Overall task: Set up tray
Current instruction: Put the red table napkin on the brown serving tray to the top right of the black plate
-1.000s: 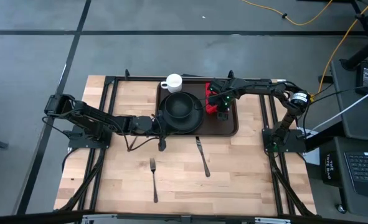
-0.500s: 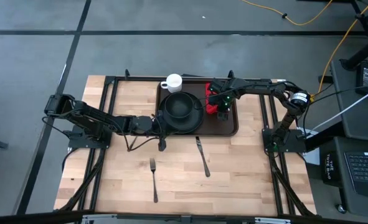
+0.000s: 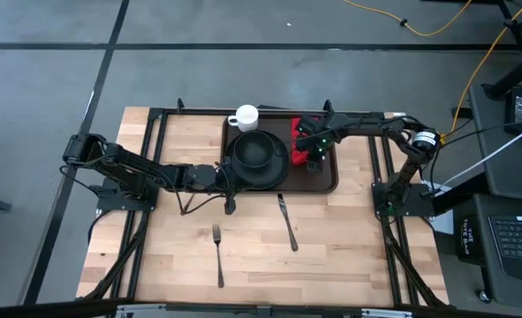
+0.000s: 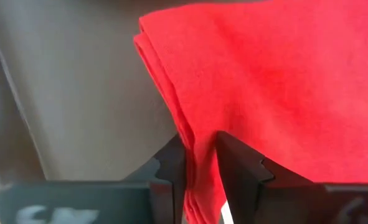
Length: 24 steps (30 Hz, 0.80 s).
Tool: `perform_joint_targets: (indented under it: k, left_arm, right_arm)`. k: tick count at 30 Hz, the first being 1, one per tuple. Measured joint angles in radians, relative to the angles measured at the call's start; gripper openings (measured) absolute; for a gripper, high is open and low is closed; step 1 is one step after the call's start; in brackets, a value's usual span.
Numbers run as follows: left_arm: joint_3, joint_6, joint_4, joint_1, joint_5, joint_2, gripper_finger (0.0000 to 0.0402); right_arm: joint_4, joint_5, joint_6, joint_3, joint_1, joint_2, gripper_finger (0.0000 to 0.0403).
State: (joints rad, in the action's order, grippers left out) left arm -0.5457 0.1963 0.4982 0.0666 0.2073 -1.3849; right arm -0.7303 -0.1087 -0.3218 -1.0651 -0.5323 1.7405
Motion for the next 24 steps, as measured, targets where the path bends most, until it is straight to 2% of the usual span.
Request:
perform_joint_targets:
  k: [8, 24]
  left_arm:
    - [0.000, 0.000, 0.000, 0.000, 0.000, 0.000, 0.0008]
    - [0.000, 0.000, 0.000, 0.000, 0.000, 0.000, 0.0007]
  right_arm:
    - [0.012, 0.001, 0.000, 0.037, 0.000, 0.000, 0.0096]
    - [0.022, -0.041, 0.006, 0.029, 0.000, 0.000, 0.0097]
